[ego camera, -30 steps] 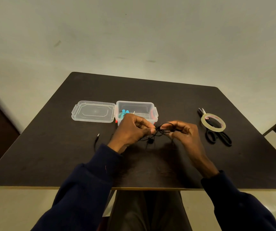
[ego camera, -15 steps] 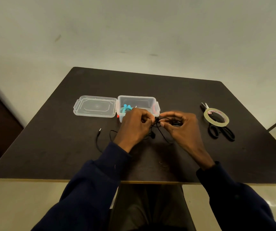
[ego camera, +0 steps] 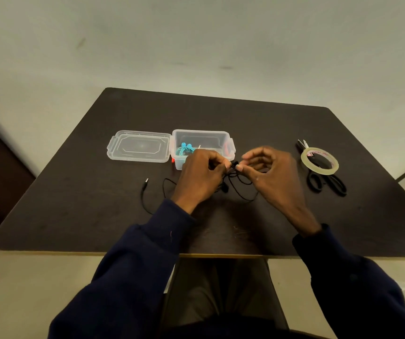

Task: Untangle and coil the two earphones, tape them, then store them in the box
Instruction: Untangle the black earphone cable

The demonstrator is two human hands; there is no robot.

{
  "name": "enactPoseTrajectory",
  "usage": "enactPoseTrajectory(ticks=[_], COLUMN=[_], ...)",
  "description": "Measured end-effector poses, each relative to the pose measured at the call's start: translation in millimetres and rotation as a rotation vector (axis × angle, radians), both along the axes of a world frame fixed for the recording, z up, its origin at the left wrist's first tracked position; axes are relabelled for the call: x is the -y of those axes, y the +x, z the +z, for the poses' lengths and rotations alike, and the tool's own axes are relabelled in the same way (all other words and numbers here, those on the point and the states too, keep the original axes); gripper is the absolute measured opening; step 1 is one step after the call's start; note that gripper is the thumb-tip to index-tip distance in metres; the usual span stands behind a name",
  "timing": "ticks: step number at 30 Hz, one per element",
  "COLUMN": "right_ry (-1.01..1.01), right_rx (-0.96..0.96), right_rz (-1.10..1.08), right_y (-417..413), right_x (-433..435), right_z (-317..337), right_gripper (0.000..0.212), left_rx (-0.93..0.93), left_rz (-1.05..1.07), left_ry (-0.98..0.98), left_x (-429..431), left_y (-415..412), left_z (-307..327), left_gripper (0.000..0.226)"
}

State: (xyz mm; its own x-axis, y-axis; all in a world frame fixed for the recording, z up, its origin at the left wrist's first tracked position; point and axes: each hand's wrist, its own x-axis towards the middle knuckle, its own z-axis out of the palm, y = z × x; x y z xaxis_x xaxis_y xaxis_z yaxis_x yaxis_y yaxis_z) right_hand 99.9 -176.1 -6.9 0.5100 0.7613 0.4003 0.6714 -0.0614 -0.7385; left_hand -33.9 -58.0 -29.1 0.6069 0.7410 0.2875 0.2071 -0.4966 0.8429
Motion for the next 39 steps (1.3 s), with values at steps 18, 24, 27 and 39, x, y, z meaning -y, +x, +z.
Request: enactPoseTrajectory(ticks=[18, 24, 27, 39], right_ry=[-0.066, -0.005, 0.016, 0.104], right_rx=[0.012, -0.085, -0.077, -0.455], right_rz=[0.053, 0.045, 0.054, 0.193], right_y=[1, 1, 1, -1], right_x=[-3, -2, -2, -1], right_z=[-10, -8, -7, 0], right_gripper=[0.023, 0.019, 0.023, 0.025], left_rx=[-0.083, 0.06, 0.093, 0.383], left_rz=[-0.111, -0.037, 0.007, -0.037], left_ry=[0.031, 0.136, 0.231, 0.045], left_x=[-6, -2, 1, -1], left_y=[-5, -5, -4, -4], left_z=[4, 6, 2, 3], left_gripper=[0.006, 0.006, 0.012, 0.006])
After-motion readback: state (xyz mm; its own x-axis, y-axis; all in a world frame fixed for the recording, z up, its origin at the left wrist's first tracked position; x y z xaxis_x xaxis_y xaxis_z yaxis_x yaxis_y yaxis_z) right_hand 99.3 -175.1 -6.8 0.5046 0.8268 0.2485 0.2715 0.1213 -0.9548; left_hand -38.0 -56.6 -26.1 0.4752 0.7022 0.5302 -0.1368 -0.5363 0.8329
